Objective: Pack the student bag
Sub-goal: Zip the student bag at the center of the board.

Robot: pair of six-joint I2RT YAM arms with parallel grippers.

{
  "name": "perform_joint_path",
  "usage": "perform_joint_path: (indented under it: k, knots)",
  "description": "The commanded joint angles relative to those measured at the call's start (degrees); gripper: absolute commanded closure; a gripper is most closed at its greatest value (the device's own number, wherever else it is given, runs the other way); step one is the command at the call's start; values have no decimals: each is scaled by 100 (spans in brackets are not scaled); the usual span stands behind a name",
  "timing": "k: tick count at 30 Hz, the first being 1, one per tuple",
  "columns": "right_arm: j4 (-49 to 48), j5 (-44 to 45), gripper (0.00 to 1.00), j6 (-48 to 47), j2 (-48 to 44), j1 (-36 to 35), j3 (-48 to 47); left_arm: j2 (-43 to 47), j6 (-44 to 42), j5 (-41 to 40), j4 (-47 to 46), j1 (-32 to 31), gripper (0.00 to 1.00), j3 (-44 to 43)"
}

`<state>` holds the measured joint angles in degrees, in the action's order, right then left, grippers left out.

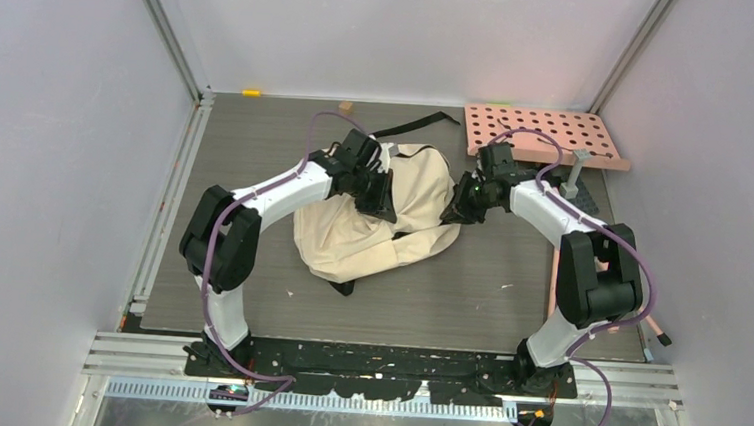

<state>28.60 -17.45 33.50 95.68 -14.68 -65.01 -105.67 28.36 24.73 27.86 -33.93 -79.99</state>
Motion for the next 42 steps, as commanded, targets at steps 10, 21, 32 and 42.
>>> perform_joint_path:
  k: [10, 21, 32, 42]
  knots:
    - [-193, 290, 79, 108, -238, 9, 328, -32, 228, 225, 91, 175, 100, -28]
    - [-205, 423, 79, 118, -559, 81, 514, -112, 290, 199, 103, 192, 100, -44]
    - [-591, -265, 78, 19, -122, 0, 309, -108, 279, 216, 71, 192, 100, -26]
    - [-46, 338, 73, -285, 158, -167, 146, -153, 275, 203, 79, 194, 100, -109]
